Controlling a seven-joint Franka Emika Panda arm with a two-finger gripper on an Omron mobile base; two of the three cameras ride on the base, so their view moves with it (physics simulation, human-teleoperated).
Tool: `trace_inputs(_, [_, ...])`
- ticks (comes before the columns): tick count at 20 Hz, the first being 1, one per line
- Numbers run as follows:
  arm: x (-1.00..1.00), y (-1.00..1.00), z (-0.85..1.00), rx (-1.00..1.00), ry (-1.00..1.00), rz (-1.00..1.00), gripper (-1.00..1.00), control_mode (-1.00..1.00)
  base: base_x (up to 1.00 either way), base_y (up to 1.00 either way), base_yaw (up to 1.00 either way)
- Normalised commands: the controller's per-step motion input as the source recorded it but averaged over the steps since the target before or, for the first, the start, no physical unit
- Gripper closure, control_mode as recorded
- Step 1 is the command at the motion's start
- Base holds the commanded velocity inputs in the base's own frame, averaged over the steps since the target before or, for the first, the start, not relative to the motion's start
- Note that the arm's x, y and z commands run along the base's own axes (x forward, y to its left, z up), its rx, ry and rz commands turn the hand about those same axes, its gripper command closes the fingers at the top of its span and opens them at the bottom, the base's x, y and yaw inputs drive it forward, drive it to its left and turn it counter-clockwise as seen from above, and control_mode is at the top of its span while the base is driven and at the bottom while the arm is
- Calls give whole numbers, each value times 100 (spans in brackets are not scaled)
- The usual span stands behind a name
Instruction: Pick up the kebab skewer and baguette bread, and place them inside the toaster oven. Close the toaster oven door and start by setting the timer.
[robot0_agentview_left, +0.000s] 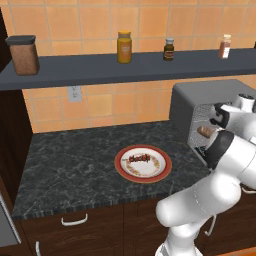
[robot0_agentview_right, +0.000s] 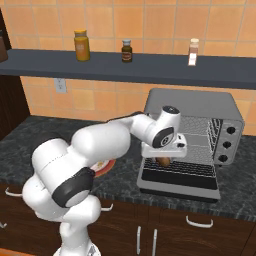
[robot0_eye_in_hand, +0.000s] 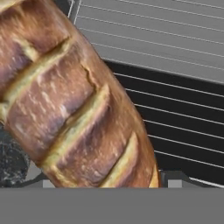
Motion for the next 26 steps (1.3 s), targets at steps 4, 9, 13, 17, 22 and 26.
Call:
trace_inputs(4, [13, -8, -22, 0, 0, 0, 100, -100, 0, 0, 0])
trace_inputs(9, [17, -11, -14, 0, 0, 0, 100, -100, 0, 0, 0])
trace_inputs(13, [19, -12, -2, 0, 0, 0, 100, -100, 0, 0, 0])
trace_inputs(17, [2, -5, -15, 0, 0, 0, 100, -100, 0, 0, 0])
trace_inputs(22, [0, 0, -20, 0, 0, 0, 100, -100, 0, 0, 0])
trace_inputs(26, [0, 0, -11, 0, 0, 0, 100, -100, 0, 0, 0])
